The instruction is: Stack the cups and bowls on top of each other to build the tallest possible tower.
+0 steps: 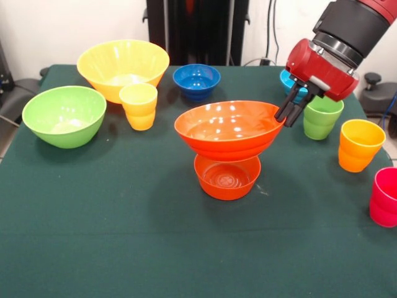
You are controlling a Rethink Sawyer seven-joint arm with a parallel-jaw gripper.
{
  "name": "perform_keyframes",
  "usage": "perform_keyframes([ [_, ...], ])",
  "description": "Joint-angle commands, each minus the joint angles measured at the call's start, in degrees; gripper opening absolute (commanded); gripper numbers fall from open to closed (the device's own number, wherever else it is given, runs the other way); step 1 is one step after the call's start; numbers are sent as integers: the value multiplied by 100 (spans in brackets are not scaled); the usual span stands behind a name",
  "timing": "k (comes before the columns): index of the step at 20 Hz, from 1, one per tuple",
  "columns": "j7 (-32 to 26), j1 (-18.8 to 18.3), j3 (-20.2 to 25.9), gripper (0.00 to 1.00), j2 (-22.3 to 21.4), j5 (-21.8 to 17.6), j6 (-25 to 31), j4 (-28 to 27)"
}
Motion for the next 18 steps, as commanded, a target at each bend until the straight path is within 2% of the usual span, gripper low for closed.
perform_keyframes([
  [1,747,99,274,0,119,156,381,-200],
  [9,616,36,377,0,60,187,468,-198],
  [18,841,144,256,0,128,276,475,-227],
])
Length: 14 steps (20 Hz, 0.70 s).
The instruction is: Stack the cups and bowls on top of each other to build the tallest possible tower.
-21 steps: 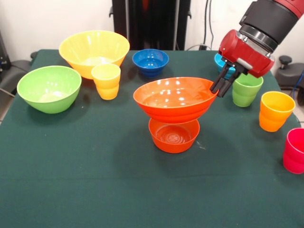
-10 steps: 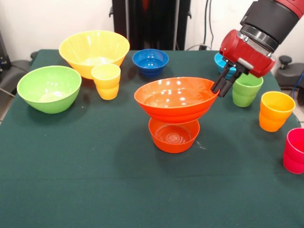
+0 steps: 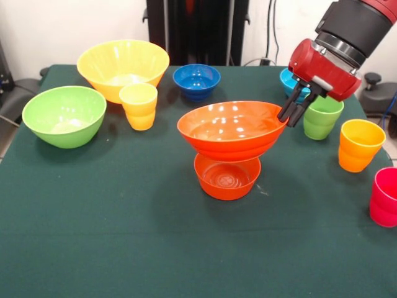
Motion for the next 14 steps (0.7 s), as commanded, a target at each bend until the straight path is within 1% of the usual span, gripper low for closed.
perform_keyframes([
  [1,759,86,305,0,108,218,525,-240],
  [3,824,115,269,0,131,233,508,-249],
  [8,754,117,277,0,162,298,701,-397],
  [14,721,97,282,0,216,386,665,-509],
])
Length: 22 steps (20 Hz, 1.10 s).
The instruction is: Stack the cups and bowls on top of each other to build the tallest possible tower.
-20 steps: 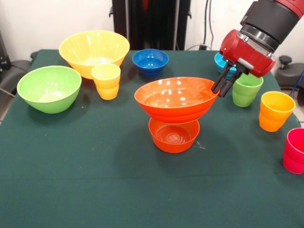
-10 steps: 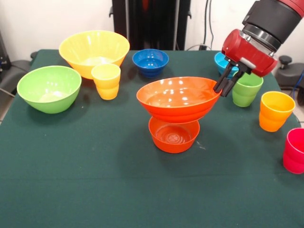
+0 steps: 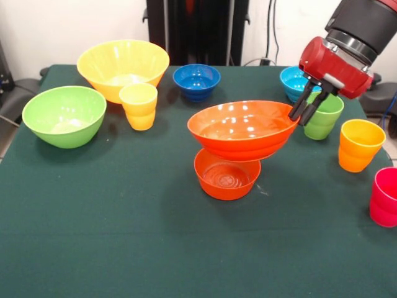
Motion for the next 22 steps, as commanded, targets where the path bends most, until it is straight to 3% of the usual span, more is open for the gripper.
perform_keyframes([
  [1,708,-24,322,0,219,242,667,-469],
  [14,485,-145,439,0,74,202,451,0],
  [22,350,-160,482,0,104,274,1014,-62],
])
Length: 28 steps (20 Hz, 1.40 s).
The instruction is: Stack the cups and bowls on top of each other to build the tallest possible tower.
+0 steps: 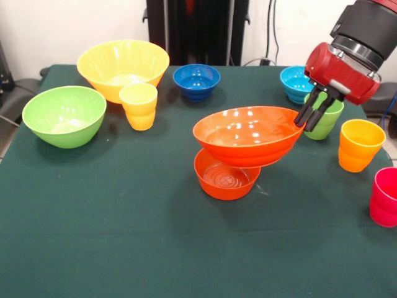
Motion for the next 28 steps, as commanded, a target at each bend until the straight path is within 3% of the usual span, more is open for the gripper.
perform_keyframes([
  [1,310,-160,503,0,-14,160,1024,58],
  [10,-101,-309,834,0,-109,92,1312,75],
  [28,-196,-527,1032,0,-44,60,1471,-205],
])
